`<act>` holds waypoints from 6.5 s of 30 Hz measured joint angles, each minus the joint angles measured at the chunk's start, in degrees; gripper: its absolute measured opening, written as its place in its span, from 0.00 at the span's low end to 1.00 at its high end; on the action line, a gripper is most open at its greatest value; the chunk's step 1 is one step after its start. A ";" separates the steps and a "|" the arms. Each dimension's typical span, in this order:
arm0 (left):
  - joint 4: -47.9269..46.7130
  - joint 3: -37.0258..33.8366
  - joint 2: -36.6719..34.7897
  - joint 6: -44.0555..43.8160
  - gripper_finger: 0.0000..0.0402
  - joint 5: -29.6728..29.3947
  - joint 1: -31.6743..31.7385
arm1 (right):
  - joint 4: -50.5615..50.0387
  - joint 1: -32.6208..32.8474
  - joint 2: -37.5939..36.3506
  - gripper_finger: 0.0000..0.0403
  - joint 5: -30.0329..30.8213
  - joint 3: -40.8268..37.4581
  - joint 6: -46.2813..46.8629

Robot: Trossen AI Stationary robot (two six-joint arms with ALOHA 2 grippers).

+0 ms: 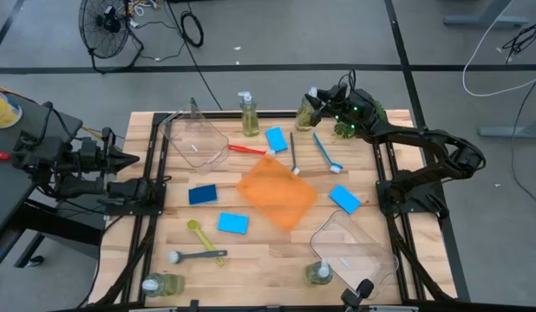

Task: Pick & Place Kitchen Sink Supplies
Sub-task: Put the yellow dish soap into the orange bin, then put the blue dish brush into the bottom transparent bin

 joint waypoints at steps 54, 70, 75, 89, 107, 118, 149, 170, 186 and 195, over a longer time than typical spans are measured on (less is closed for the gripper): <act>0.00 0.02 0.01 0.02 0.01 0.01 -0.02 | -11.00 24.57 -4.47 0.29 -10.92 9.52 -4.22; 0.00 0.02 0.00 0.02 0.01 0.02 -0.01 | -9.81 27.75 0.65 0.29 -14.83 9.54 -5.95; -0.01 0.02 0.02 0.02 0.01 0.00 -0.02 | -8.53 28.45 2.92 0.29 -15.95 9.54 -8.09; -0.01 0.02 0.00 0.00 0.01 0.00 -0.01 | -3.44 29.03 9.63 0.29 -16.23 9.57 -8.24; -0.01 0.01 0.00 0.01 0.01 0.02 -0.02 | -3.13 28.77 14.08 0.29 -16.06 9.30 -13.49; -0.01 0.02 0.01 0.00 0.01 0.02 -0.02 | -2.94 28.61 14.52 0.32 -15.97 9.28 -12.77; 0.01 0.02 0.02 0.00 0.01 0.02 0.00 | -1.61 27.58 13.43 0.68 -11.73 9.23 -9.05; -0.01 0.02 0.01 0.00 0.01 0.00 -0.02 | -14.28 25.91 3.00 0.73 -11.58 9.19 -11.48; 0.01 0.01 0.02 0.00 0.01 0.01 -0.02 | -25.25 19.98 -3.63 0.73 1.11 9.19 -11.65; -0.01 0.02 0.02 0.00 0.01 0.00 -0.02 | -34.81 19.17 -3.60 0.73 6.45 8.00 -8.25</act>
